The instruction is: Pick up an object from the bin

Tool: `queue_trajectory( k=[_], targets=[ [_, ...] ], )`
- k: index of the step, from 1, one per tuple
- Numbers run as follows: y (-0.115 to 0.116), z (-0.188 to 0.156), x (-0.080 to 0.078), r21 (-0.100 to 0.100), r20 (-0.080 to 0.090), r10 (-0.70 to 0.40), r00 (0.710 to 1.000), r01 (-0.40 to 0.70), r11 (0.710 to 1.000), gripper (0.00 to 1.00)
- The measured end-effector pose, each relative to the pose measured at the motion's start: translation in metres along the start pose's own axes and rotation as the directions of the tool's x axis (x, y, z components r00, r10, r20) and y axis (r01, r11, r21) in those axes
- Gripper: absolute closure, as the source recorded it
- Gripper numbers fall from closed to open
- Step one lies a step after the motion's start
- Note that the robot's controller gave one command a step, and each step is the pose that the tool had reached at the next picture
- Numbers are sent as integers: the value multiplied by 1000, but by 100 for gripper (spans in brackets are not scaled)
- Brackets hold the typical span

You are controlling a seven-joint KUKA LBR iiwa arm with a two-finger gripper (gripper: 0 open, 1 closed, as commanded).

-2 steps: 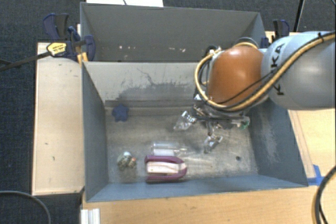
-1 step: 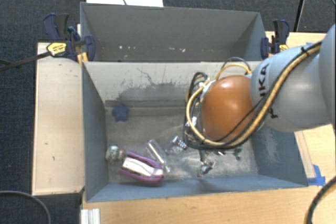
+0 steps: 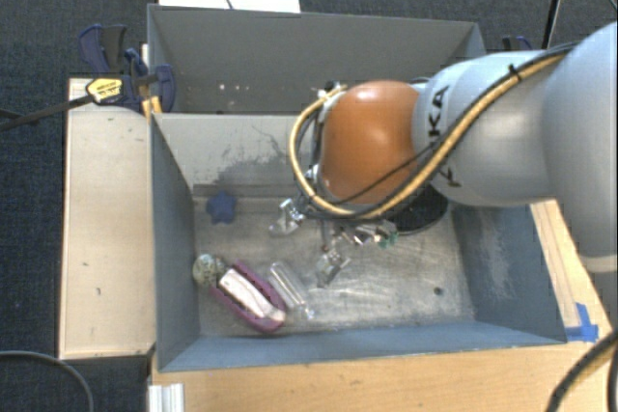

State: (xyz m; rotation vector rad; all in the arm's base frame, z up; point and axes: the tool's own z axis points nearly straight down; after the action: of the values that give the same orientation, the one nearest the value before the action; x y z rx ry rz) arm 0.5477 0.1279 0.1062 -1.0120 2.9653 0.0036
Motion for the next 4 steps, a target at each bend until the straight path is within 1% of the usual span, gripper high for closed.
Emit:
queue_trajectory(
  k=[1,2,3,4],
  targets=[
    [75,-4,-66,8,-2,-4,1000,4,1000,0],
    [86,16,-92,3,-4,-51,999,51,999,0],
    [60,30,-83,1,-7,240,971,-240,971,0],
    [102,-24,-23,3,-6,560,829,-560,829,0]
  ],
)
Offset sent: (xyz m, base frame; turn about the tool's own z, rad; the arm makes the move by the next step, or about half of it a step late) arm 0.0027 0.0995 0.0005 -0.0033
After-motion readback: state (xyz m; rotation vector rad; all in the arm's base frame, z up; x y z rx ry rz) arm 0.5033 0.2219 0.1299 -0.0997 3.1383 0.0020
